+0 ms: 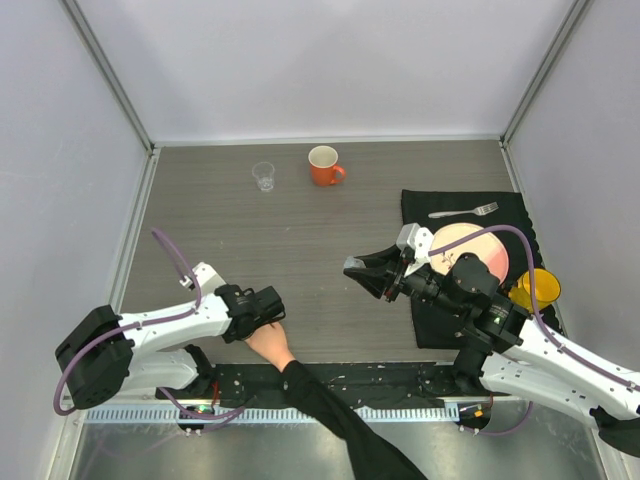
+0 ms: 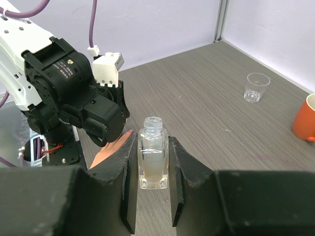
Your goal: Paint the nails
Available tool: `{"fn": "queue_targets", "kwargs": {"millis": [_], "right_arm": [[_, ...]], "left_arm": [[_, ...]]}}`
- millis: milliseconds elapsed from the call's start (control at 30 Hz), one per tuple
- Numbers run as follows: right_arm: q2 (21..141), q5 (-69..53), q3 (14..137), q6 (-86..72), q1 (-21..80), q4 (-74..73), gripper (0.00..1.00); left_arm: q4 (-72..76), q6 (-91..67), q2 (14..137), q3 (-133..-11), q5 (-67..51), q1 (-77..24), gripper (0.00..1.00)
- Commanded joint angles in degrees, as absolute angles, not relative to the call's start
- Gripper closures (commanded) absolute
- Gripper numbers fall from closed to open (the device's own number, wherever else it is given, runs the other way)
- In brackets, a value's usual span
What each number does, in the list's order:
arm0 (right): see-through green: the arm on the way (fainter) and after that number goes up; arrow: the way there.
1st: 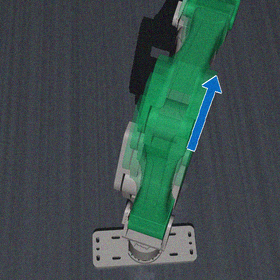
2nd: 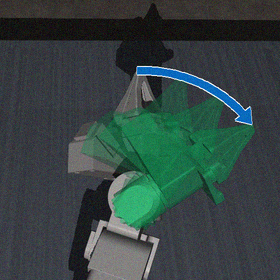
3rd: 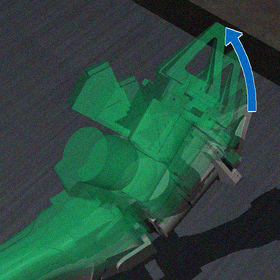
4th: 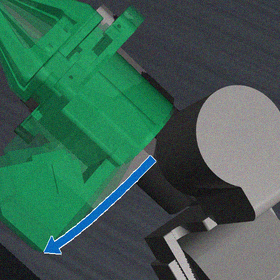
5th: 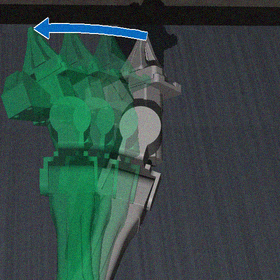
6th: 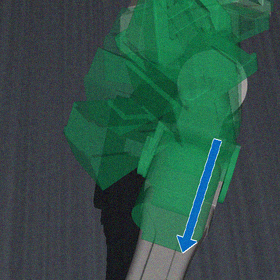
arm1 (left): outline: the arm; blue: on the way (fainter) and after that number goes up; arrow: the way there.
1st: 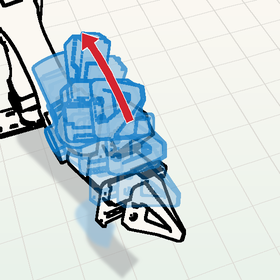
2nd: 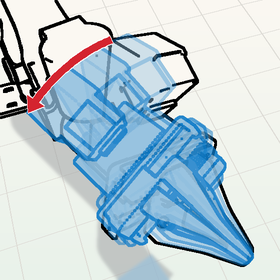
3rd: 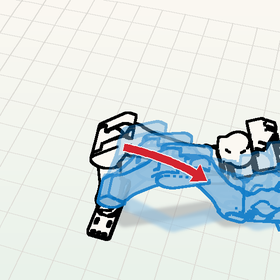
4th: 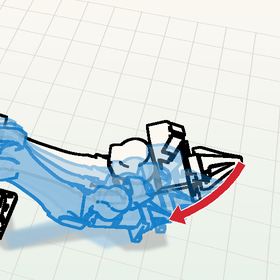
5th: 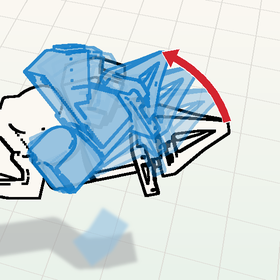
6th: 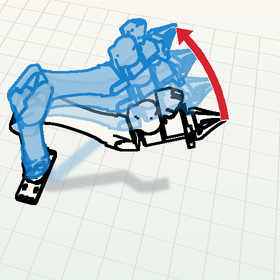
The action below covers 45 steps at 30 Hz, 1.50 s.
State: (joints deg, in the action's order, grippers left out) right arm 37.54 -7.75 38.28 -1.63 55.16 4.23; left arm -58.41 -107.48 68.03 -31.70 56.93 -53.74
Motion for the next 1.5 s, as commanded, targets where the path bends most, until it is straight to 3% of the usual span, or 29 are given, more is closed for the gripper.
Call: {"fn": "queue_targets", "kwargs": {"millis": [0,1467], "right_arm": [[37.4,-7.3,38.2,-1.2,55.2,6.8,0.99],[38.1,-7.7,37.9,-1.5,55.1,7.7,0.99]], "left_arm": [[-57.5,-107.8,67.9,-32.1,57.8,-53.4,1.00],[-60.2,-107.7,69.4,-33.2,57.0,-52.7,1.00]]}}
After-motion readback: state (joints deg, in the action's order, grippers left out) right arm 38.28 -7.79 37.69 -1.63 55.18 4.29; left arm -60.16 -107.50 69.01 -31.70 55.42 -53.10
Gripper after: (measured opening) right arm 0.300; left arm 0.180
